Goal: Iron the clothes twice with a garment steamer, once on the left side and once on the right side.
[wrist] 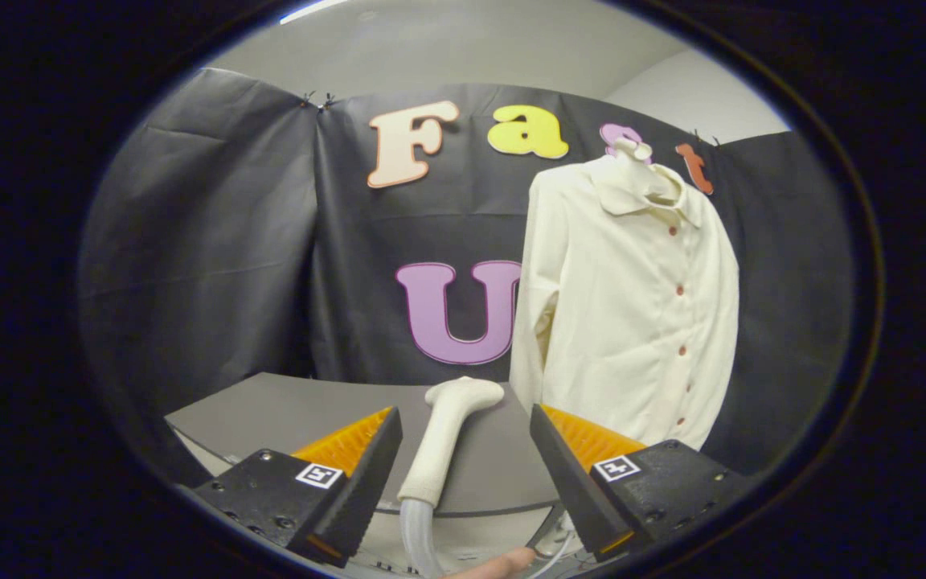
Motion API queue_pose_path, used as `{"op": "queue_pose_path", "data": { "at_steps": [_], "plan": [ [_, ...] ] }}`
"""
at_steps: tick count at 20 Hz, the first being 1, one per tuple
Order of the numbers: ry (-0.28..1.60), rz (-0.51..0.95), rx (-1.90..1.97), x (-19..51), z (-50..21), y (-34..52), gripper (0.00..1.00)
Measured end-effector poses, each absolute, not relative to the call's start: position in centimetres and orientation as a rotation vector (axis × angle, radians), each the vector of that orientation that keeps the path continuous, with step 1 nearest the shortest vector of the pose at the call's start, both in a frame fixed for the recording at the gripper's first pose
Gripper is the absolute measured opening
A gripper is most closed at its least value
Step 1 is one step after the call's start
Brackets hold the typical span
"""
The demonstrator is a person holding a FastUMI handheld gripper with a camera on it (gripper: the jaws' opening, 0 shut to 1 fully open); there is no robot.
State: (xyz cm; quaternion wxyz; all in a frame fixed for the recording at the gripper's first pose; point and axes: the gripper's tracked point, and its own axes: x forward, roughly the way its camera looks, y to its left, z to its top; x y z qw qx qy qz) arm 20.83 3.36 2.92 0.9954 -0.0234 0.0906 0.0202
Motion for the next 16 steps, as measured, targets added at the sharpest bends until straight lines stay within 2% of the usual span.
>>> {"op": "queue_pose_path", "data": {
  "at_steps": [4, 8, 11, 14, 16],
  "plan": [
    [0.359, 0.093, -0.042, 25.7, -0.7, 4.1, 0.98],
    [0.54, 0.045, -0.031, 28.6, -4.7, 3.6, 1.0],
    [0.583, 0.027, -0.02, 30.2, -6.1, 4.9, 0.97],
    [0.724, -0.065, -0.074, 30.5, -8.1, 3.9, 0.93],
    [0.745, -0.145, -0.062, 31.4, -7.8, 3.5, 0.88]
  ]
}}
